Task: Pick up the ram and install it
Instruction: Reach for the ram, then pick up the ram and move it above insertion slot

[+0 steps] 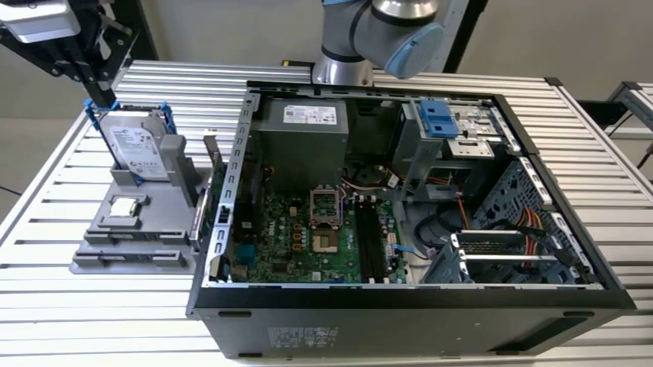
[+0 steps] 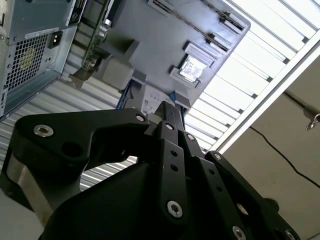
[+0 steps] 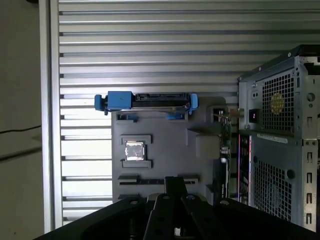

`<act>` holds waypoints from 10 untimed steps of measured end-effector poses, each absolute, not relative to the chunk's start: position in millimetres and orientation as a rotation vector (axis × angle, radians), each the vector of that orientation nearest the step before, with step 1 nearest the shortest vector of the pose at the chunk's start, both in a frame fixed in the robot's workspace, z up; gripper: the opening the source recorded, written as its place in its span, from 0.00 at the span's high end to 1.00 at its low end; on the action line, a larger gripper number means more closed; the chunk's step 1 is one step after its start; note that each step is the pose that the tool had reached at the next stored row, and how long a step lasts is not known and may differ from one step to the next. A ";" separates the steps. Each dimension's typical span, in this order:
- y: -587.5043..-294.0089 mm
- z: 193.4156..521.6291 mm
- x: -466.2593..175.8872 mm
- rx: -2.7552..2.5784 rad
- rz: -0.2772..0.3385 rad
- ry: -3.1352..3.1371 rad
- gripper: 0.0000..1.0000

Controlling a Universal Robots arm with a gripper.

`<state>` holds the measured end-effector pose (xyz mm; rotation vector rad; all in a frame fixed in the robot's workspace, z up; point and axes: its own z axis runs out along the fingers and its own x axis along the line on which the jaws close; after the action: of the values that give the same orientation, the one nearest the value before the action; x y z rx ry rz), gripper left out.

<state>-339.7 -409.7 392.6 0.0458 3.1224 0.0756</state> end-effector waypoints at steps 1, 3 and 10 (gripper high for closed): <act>-410.2 392.6 -339.7 0.046 0.076 3.122 1.00; -411.0 392.6 -339.7 0.046 0.076 3.122 1.00; -413.6 392.6 -339.7 0.046 0.076 3.122 1.00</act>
<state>-339.7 -413.6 392.6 0.0458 3.1223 0.0756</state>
